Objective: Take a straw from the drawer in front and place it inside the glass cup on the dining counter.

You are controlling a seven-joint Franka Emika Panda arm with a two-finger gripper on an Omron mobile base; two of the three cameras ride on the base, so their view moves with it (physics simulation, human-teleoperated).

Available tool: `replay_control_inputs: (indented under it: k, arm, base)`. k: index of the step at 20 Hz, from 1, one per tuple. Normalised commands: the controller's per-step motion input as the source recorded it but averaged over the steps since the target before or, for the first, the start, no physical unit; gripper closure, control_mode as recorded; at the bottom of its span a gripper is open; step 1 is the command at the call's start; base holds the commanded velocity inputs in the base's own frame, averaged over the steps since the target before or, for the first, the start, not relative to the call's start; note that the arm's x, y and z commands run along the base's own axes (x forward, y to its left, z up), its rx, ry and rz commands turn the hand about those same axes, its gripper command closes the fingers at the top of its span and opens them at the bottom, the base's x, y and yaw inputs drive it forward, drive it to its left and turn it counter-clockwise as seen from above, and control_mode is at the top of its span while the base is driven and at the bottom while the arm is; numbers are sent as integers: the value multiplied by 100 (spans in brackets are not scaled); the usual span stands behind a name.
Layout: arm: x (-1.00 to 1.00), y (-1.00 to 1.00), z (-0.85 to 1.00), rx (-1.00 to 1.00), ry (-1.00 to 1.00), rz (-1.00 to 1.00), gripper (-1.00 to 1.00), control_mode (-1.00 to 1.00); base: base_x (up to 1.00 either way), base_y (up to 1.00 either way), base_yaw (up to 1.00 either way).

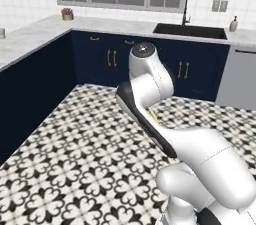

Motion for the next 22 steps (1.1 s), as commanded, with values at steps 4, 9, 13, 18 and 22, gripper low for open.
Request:
replay_control_inputs:
  k: [4,9,13,18,22]
  arm:
    - [0,0,0,0,0,0,100,100]
    - [0,0,0,0,0,0,100,100]
    - [0,0,0,0,0,0,100,100]
    - [0,0,0,0,0,0,100,100]
    - [0,0,0,0,0,0,100,100]
  base:
    - [-42,100,-19]
    - [-73,100,-27]
    - [-61,100,-31]
    - [-46,100,-33]
    - [-40,100,-34]
